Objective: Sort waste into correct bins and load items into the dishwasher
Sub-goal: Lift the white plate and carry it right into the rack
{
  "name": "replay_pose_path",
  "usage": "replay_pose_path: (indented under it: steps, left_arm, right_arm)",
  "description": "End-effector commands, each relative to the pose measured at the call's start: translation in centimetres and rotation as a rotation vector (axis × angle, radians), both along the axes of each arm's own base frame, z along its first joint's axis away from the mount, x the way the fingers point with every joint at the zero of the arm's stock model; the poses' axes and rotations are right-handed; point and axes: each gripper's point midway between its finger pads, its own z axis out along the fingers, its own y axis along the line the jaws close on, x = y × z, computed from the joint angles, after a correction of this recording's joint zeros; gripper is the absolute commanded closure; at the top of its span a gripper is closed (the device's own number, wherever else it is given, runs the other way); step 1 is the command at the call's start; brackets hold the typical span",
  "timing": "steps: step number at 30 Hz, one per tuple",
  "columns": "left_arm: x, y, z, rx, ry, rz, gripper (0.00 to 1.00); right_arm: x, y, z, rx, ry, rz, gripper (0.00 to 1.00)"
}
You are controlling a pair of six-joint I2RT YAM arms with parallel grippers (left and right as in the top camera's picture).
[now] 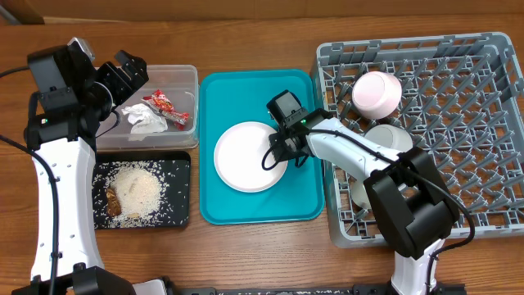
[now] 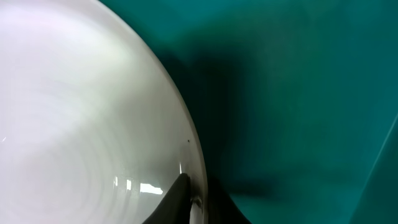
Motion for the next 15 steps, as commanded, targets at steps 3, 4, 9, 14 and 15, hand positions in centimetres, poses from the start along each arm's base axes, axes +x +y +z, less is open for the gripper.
replay_pose_path:
  steps: [3, 4, 9, 14, 15]
  left_arm:
    - [0.2, 0.1, 0.2, 0.000, -0.003, 0.006, 0.00]
    - [0.2, 0.1, 0.2, 0.000, -0.003, 0.007, 0.00]
    - [0.2, 0.1, 0.2, 0.000, -0.003, 0.006, 0.00]
    - [0.2, 0.1, 0.2, 0.000, -0.003, 0.006, 0.00]
    - [0.2, 0.1, 0.2, 0.000, -0.003, 0.007, 0.00]
  right_arm:
    - [0.9, -0.1, 0.6, -0.006, -0.029, -0.005, 0.96]
    - [1.2, 0.0, 1.1, 0.002, -0.037, -0.008, 0.96]
    - [2.9, 0.1, 6.4, 0.045, -0.113, -0.026, 0.96]
    - [5.3, -2.7, 12.7, 0.009, -0.280, -0.075, 0.96]
    - [5.5, -3.1, 13.4, 0.000, -0.299, -0.063, 0.96]
